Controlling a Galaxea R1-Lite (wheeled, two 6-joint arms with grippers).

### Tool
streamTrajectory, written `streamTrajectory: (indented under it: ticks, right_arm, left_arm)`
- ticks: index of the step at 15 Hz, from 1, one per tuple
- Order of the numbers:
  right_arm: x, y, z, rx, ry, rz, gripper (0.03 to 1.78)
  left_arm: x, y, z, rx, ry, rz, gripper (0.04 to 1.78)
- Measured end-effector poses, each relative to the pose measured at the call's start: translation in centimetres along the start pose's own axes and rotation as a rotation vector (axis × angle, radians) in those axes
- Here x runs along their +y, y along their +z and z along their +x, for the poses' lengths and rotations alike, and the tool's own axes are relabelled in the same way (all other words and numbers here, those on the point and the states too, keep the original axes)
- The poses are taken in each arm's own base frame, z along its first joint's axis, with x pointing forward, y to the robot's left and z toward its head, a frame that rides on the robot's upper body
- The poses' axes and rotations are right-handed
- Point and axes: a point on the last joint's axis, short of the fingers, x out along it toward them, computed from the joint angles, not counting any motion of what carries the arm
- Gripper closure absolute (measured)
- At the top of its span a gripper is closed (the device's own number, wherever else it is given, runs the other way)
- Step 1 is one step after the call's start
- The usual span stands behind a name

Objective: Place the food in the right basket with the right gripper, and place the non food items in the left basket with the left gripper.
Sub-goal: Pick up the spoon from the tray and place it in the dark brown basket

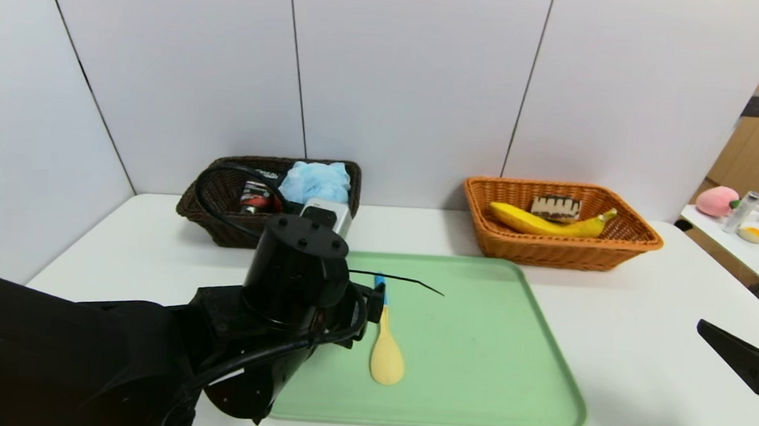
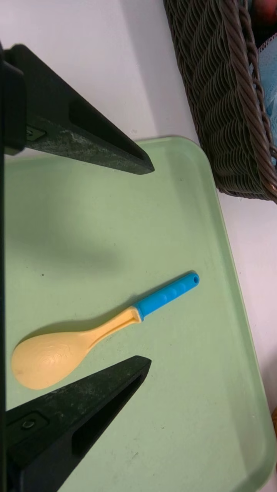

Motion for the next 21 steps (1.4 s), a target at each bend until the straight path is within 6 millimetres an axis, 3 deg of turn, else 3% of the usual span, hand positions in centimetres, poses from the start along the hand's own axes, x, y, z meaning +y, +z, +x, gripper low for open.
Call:
streamTrajectory:
  ticks: [5, 11, 16, 21]
  right_arm:
    - [0.0, -0.1, 0.0, 0.004, 0.0, 0.0, 0.11]
    - [0.0, -0.3, 0.1, 0.013, 0.003, 0.001, 0.11]
    - [0.0, -0.3, -0.6, -0.016, 0.006, -0.001, 0.11]
    - [0.1, -1.8, -1.4, -0.004, 0.023, -0.027, 0.11]
  left_arm:
    - [-2.6, -1.8, 1.6, 0.035, 0.018, 0.026, 0.13]
    - [-3.2, -3.9, 3.1, 0.123, 0.066, 0.092, 0.13]
    - [-3.7, -1.9, 3.0, 0.232, 0.075, 0.153, 0.13]
    - [-4.5, 3.0, 1.8, 0.375, -0.008, 0.067, 0.13]
